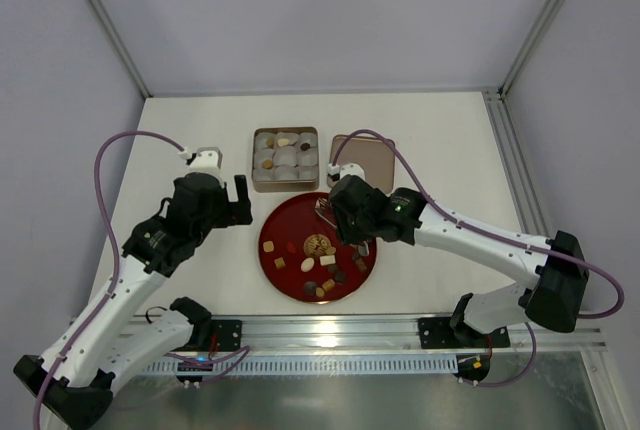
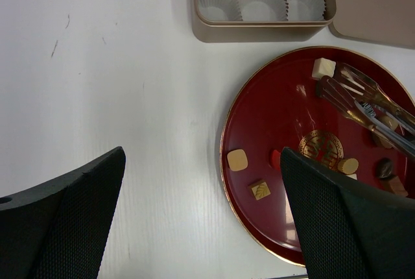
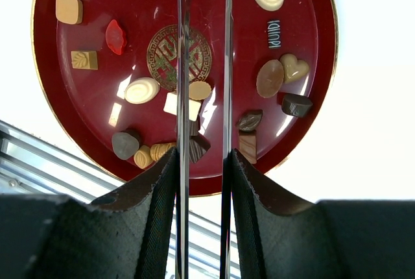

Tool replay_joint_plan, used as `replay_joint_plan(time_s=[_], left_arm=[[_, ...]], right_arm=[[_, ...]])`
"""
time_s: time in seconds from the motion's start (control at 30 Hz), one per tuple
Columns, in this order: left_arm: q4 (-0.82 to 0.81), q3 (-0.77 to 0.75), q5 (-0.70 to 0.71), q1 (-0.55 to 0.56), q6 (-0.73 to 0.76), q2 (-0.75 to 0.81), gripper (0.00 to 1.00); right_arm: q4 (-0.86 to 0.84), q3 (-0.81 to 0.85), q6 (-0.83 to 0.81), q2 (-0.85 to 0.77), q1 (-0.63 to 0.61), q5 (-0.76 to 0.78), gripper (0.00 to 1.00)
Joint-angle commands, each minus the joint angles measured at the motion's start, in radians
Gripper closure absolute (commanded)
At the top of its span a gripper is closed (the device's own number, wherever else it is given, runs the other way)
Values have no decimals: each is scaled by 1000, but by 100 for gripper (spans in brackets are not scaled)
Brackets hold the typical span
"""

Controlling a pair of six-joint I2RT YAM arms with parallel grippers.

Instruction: Pack the chocolate

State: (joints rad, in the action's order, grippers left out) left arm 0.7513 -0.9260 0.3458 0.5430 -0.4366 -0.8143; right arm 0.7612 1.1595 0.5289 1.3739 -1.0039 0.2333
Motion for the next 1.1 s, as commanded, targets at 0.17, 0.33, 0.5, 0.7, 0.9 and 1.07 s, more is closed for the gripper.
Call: replay_joint_plan(time_s=[0.17, 0.33, 0.5, 0.7, 0.9, 1.07], left_arm=[[-30, 6, 9, 0, 4, 20, 0], [-29, 7, 9, 0, 4, 23, 0], [-29, 6, 10, 0, 6, 18, 0], [-29, 6, 12, 0, 9, 18, 0], [-29, 6, 13, 0, 7, 20, 0], [-29, 6, 13, 0, 9, 20, 0]], right_arm=[[-16, 2, 17, 13, 1, 26, 60], [-14, -6, 22, 20, 2, 35, 59], [-26, -14, 22, 28, 2, 31, 58], [-40, -14, 16, 48, 2, 21, 59], [-52, -17, 11, 60, 4, 14, 62], [-49, -17, 11, 63, 2, 17, 66]])
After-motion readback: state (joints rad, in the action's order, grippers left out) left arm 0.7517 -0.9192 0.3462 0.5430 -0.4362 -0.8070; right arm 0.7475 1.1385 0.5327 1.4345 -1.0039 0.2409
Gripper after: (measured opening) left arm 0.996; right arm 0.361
